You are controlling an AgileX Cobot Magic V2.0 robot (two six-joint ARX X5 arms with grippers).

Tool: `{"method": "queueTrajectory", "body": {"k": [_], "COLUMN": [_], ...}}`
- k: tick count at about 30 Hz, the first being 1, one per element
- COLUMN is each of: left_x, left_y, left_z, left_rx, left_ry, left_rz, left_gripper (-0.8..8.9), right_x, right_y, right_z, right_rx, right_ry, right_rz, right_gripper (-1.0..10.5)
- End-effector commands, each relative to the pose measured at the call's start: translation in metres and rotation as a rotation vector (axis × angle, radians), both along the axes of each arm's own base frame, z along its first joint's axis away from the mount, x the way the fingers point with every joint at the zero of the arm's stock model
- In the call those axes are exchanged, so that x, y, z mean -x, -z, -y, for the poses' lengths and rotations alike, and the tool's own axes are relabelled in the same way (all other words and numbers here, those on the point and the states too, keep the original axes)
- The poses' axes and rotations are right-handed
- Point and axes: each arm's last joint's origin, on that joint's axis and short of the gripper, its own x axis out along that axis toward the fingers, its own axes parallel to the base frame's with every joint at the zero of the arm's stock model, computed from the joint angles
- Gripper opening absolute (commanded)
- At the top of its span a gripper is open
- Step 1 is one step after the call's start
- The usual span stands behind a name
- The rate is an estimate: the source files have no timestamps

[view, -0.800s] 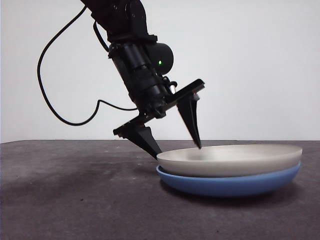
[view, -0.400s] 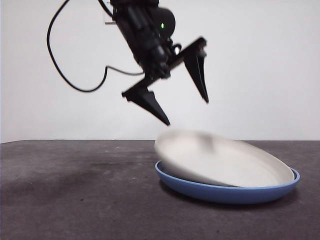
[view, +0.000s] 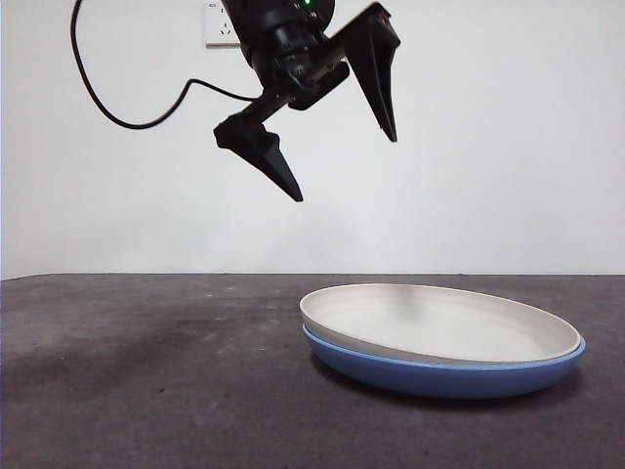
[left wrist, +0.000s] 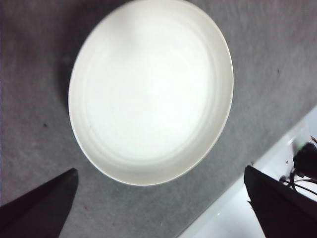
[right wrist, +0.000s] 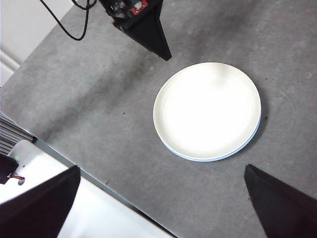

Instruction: Pick up the white plate, put it on the blue plate, put it on desk

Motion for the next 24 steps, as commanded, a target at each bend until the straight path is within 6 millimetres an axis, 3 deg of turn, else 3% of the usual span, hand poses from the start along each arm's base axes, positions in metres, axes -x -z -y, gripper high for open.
{"method": "queueTrajectory", "body": {"k": [1, 7, 14, 20, 24], "left_x": [0.007, 0.039, 0.098, 0.162, 0.200], "left_y": [-0.017, -0.075, -0.135, -0.162, -0.161], "left_z": [-0.004, -0.028, -0.076, -0.123, -0.151], "left_rx": [0.013, 0.092, 0.064, 0.099, 0.140], "left_ry": [0.037, 0.051, 0.019, 0.026, 0.014], "left_rz": [0.039, 0.175, 0.404, 0.530, 0.606], "left_gripper": [6.56, 6.56, 6.56, 6.56, 6.56], "right_x": [0.000, -0.001, -0.010, -0.020, -0.023], "right_y": [-0.006, -0.005, -0.006, -0.005, -0.004], "right_z": [0.000, 0.001, -0.002, -0.005, -0.006], "right_rx": [0.001, 0.013, 0.006, 0.014, 0.022], "right_ry": [-0.003, 0.056, 0.054, 0.052, 0.047], "right_rz": [0.027, 0.019, 0.008, -0.018, -0.027], "right_gripper": [6.8, 6.8, 6.8, 6.8, 6.8]}}
